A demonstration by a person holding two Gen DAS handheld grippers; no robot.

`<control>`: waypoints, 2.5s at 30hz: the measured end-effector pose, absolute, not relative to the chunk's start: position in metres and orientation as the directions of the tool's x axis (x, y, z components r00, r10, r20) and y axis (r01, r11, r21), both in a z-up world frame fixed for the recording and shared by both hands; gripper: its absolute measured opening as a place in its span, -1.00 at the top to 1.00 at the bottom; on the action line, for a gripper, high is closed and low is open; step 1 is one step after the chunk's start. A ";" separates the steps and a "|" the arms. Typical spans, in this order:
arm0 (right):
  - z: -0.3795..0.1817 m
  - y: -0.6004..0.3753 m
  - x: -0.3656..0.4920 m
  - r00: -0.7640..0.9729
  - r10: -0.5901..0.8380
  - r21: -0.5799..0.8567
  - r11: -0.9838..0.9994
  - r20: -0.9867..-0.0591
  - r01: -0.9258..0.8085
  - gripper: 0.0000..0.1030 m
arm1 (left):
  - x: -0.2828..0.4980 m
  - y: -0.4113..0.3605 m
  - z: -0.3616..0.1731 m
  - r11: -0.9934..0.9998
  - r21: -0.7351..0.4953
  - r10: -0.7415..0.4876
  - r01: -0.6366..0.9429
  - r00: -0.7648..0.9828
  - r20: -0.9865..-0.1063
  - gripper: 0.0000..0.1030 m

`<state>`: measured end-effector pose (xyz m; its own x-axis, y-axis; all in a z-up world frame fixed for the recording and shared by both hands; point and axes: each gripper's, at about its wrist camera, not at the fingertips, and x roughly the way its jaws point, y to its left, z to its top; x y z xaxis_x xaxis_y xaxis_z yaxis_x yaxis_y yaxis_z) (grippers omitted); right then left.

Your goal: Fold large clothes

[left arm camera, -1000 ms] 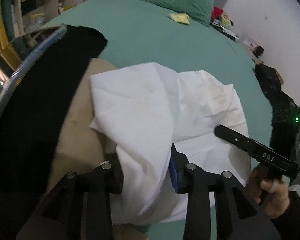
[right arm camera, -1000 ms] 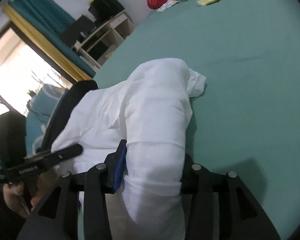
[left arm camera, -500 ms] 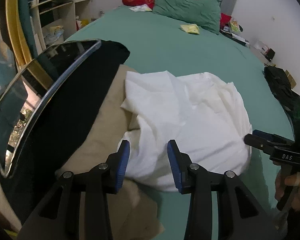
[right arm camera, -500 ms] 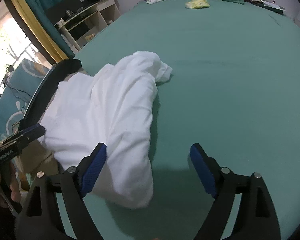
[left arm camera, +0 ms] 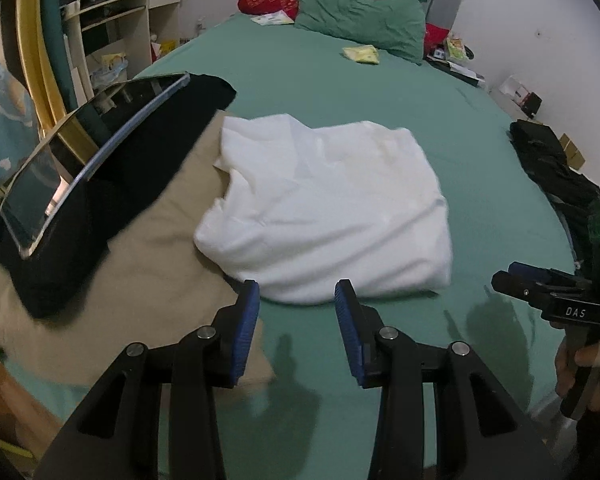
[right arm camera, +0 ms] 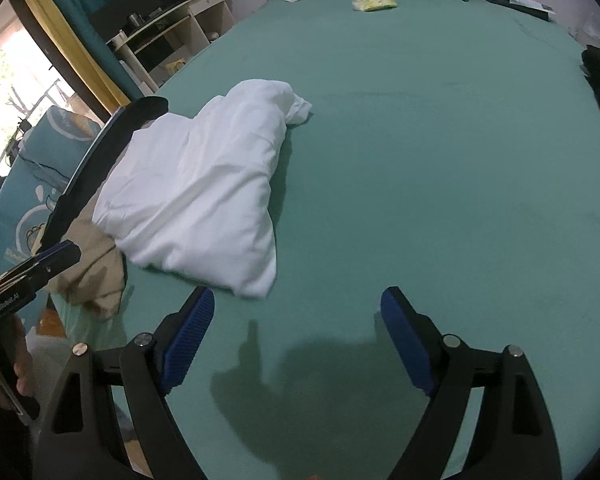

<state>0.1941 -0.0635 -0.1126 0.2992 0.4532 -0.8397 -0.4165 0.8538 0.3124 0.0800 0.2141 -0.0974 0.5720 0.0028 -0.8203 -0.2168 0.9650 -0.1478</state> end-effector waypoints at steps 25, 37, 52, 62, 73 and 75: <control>-0.044 -0.190 0.105 0.433 0.376 0.249 0.913 -0.819 -0.322 -0.65 | 0.022 0.070 -0.027 0.984 -0.171 -0.086 -0.053 0.699 -0.710 0.19; 0.025 -0.233 0.091 0.584 0.338 0.189 0.934 -0.738 -0.303 -0.83 | 0.011 0.025 0.039 0.999 -0.006 0.037 -0.050 0.807 -0.590 -0.30; 0.132 -0.246 0.058 0.798 0.282 0.037 0.950 -0.533 -0.311 -0.87 | -0.021 0.013 0.123 0.999 0.001 0.041 -0.043 0.946 -0.322 -0.34; 0.165 -0.238 0.041 0.868 0.281 -0.011 0.950 -0.410 -0.313 -0.97 | -0.031 0.014 0.131 0.999 -0.008 0.041 -0.045 0.960 -0.277 -0.34; 0.151 -0.213 0.048 0.871 0.286 -0.010 0.949 -0.399 -0.317 -0.97 | -0.030 0.032 0.117 0.994 -0.041 0.084 -0.099 0.958 -0.275 -0.34; 0.147 -0.209 0.053 0.868 0.288 -0.002 0.949 -0.405 -0.316 -0.97 | -0.030 0.036 0.115 0.995 -0.046 0.076 -0.092 0.958 -0.276 -0.34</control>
